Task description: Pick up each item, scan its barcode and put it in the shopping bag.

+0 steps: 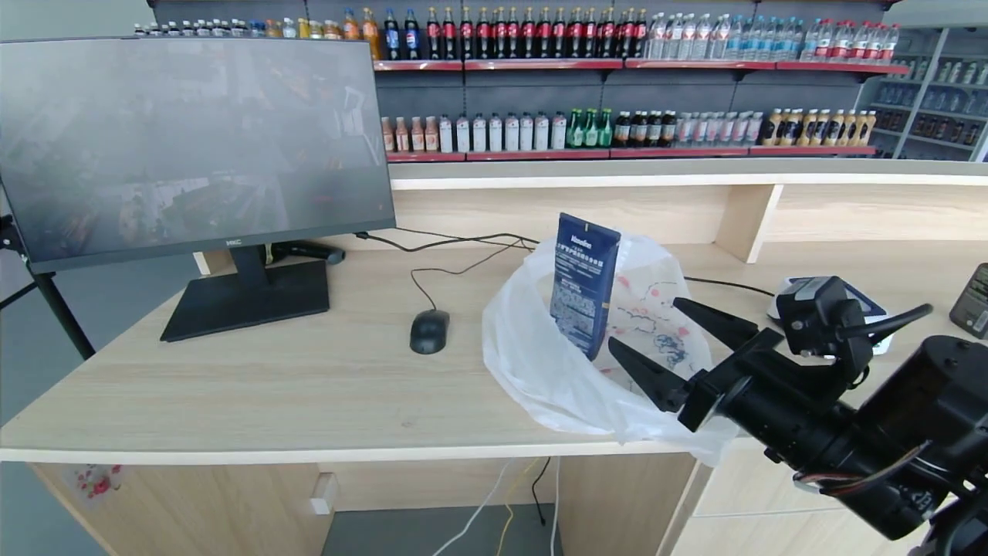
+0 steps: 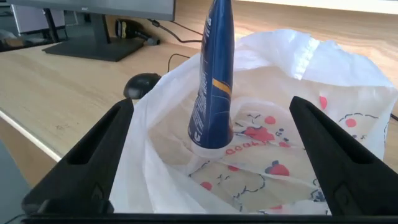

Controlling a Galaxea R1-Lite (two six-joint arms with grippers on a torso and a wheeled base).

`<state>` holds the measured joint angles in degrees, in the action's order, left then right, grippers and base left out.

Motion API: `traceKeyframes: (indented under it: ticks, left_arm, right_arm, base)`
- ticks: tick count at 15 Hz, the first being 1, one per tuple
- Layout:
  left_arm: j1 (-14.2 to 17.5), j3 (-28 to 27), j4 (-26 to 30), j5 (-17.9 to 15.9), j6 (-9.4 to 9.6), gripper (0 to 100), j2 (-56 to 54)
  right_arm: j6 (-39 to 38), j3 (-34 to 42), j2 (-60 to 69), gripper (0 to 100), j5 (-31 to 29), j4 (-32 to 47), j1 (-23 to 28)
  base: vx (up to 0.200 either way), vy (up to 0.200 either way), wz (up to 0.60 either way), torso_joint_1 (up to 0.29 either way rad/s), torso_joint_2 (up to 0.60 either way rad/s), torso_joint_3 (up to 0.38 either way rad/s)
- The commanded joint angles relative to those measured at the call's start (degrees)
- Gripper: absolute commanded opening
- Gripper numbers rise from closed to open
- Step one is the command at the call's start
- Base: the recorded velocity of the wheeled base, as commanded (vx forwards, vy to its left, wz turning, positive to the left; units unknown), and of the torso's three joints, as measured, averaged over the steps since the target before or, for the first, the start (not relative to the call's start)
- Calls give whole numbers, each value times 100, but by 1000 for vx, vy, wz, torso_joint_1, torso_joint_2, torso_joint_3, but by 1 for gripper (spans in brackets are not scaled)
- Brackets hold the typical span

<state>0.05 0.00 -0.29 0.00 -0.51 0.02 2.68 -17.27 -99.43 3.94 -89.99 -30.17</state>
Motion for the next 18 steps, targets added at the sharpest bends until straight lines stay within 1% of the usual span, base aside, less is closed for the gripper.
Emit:
traceKeyframes:
  ticks: [1, 3, 4, 6, 18]
  left_arm:
    - [4, 0, -6, 0, -2, 100, 6]
    - [4, 0, -6, 0, 16, 100, -2]
    - [4, 0, 12, 0, 7, 100, -2]
    - [-5, 0, 20, 0, 7, 100, 6]
    - [4, -9, 38, 0, 16, 100, -2]
  right_arm:
    - [-5, 5, 46, 100, 2, -1, 38]
    - [-22, 31, 73, 100, 2, -1, 90]
    - [-13, 75, 116, 100, 2, -1, 231]
    - [-22, 84, 134, 100, 2, -1, 310]
    - [-22, 312, 292, 100, 2, -1, 328]
  base:
    - [-200, 0, 0, -2, -2, -2]
    - [0, 0, 0, 0, 0, 0]
    - [0, 0, 0, 0, 0, 0]
    - [0, 0, 0, 0, 0, 0]
    - [0, -200, 0, 6, 3, 3]
